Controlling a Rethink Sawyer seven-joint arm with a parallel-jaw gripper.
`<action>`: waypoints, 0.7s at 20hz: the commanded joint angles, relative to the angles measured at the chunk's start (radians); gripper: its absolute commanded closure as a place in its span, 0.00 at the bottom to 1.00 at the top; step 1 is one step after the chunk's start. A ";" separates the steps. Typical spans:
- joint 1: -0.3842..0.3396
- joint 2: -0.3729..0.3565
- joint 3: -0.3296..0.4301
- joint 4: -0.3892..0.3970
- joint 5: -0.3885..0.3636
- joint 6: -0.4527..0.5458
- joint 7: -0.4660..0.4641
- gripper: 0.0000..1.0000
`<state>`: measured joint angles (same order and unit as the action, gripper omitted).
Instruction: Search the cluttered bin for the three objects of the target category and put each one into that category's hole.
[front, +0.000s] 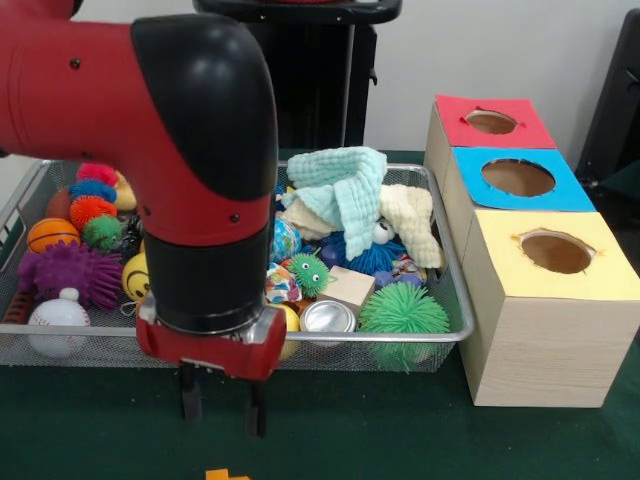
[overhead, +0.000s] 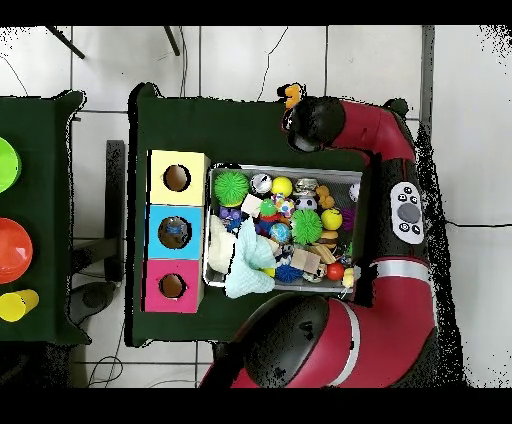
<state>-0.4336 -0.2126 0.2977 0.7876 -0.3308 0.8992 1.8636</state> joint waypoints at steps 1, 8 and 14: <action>-0.024 -0.177 0.026 0.161 0.018 0.148 -0.217 0.00; -0.025 -0.271 0.016 0.150 0.035 0.314 -0.215 0.00; -0.050 -0.338 0.021 0.273 0.028 0.264 -0.247 0.00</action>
<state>-0.4437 -0.4540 0.2970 0.8572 -0.3025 1.1014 1.8636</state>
